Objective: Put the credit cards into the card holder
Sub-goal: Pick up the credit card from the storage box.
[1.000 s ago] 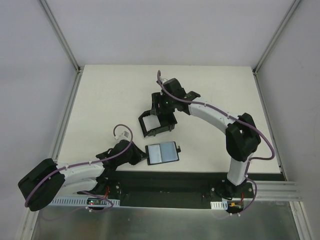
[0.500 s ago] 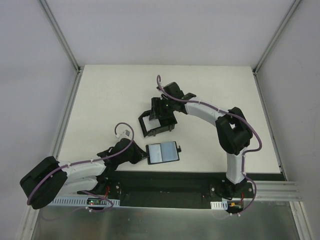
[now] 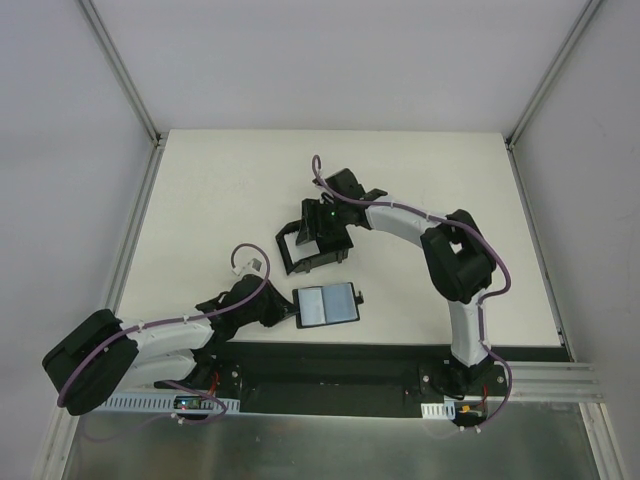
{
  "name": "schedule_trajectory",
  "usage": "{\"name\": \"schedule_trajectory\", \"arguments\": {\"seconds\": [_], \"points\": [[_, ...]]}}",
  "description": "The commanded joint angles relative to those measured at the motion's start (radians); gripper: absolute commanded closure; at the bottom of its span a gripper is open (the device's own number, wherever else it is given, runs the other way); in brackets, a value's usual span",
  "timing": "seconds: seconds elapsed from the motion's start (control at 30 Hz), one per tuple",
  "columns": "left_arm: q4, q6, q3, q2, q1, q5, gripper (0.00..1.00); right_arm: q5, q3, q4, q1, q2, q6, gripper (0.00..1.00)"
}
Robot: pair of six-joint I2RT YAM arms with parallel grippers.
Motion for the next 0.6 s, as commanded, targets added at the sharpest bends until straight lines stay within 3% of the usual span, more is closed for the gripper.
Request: {"name": "schedule_trajectory", "arguments": {"seconds": [0.0, 0.43, 0.57], "points": [[-0.105, 0.049, -0.006, 0.031, 0.014, -0.007, 1.00, -0.056, 0.003, 0.046, -0.001, -0.010, 0.021, 0.28], [-0.105, 0.052, 0.001, 0.035, 0.020, 0.001, 1.00, -0.081, 0.006, 0.049, -0.013, -0.047, 0.025, 0.48], [-0.105, 0.052, 0.001, 0.037, 0.020, 0.001, 1.00, -0.084, 0.005, 0.049, -0.013, -0.053, 0.024, 0.58]]}}
